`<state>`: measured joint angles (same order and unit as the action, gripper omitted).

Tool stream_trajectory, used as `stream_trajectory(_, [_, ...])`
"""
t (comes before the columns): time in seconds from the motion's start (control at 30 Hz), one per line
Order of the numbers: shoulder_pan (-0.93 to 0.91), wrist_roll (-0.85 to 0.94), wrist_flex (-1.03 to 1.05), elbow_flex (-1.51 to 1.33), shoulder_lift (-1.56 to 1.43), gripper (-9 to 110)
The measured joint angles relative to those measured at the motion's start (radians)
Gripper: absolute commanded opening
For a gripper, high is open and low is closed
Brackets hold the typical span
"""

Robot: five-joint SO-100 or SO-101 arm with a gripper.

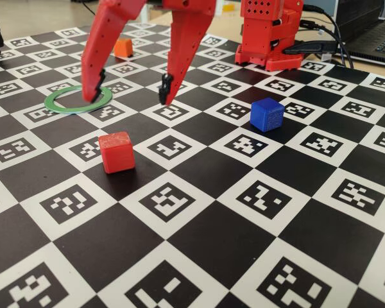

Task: Grab the red cube then put it in the green circle then put the blue cube on top and finally the orange cube on top

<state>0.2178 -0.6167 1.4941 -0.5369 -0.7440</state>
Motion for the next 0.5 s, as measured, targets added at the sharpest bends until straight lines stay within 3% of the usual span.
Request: stream_trajectory(0.5, [-0.051, -0.017, -0.077, 0.008, 0.098, 40])
